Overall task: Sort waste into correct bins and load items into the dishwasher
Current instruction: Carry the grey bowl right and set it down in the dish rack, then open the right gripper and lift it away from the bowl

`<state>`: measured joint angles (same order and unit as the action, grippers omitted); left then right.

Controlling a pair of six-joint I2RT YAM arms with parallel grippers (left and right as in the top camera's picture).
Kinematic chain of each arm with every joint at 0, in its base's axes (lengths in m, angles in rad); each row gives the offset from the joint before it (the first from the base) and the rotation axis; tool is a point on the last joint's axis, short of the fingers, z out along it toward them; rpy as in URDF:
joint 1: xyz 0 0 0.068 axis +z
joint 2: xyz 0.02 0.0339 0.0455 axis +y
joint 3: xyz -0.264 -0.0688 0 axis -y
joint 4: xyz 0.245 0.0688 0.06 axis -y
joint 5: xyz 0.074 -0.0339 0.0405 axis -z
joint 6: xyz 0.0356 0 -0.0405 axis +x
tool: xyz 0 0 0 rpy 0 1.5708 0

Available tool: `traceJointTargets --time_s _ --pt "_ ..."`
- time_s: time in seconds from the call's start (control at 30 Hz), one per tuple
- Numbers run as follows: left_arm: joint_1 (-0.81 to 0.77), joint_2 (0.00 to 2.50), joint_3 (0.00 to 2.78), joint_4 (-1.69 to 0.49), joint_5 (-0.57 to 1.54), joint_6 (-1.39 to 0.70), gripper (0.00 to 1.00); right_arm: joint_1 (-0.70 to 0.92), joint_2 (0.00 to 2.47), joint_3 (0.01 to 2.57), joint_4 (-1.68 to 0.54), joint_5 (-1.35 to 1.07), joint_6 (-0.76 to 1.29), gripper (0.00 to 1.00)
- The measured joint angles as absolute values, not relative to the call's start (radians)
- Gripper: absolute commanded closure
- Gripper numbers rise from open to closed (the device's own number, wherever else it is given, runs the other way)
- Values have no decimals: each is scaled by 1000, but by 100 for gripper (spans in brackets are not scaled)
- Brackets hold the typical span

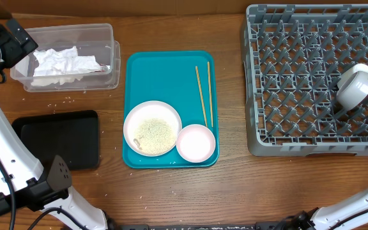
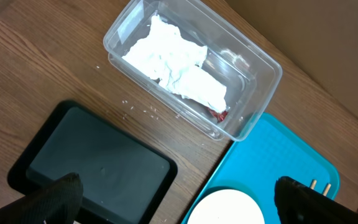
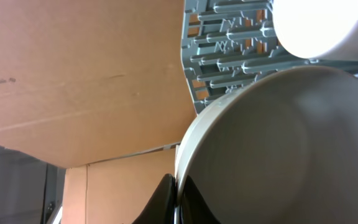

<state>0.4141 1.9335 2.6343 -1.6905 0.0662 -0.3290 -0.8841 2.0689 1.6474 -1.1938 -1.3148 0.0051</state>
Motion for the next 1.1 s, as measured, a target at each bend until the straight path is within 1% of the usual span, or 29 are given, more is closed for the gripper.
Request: traceJointTargets --time_s 0.13,0.27,0.37,0.43,0.5,0.53,0.7,0.9,1.1 --pt "414 1934 2634 -1691 66 -329 0 -899 2067 1651 -1199 -1279 33 89" --pt "414 1934 2634 -1691 66 -329 0 -943 2067 1672 -1242 -1217 52 81" --pt "414 1934 2634 -1691 66 -329 0 -982 2067 1700 -1303 -1137 59 68" --pt "414 1934 2634 -1691 66 -329 0 -1007 2069 1726 -1346 -1075 63 57" --pt "414 1934 2634 -1691 66 -329 0 -1028 2069 1772 -1392 -1016 62 51" --pt "414 1934 2634 -1691 66 -329 0 -1034 2069 1797 -1414 -988 63 49" --pt "414 1934 2634 -1691 66 -329 0 -1039 2067 1946 -1517 -867 60 47" --pt "414 1934 2634 -1691 66 -329 0 -1019 2035 2074 -1599 -810 60 48" --pt "414 1934 2634 -1691 66 -329 0 -911 1928 2095 -1617 -796 59 49"
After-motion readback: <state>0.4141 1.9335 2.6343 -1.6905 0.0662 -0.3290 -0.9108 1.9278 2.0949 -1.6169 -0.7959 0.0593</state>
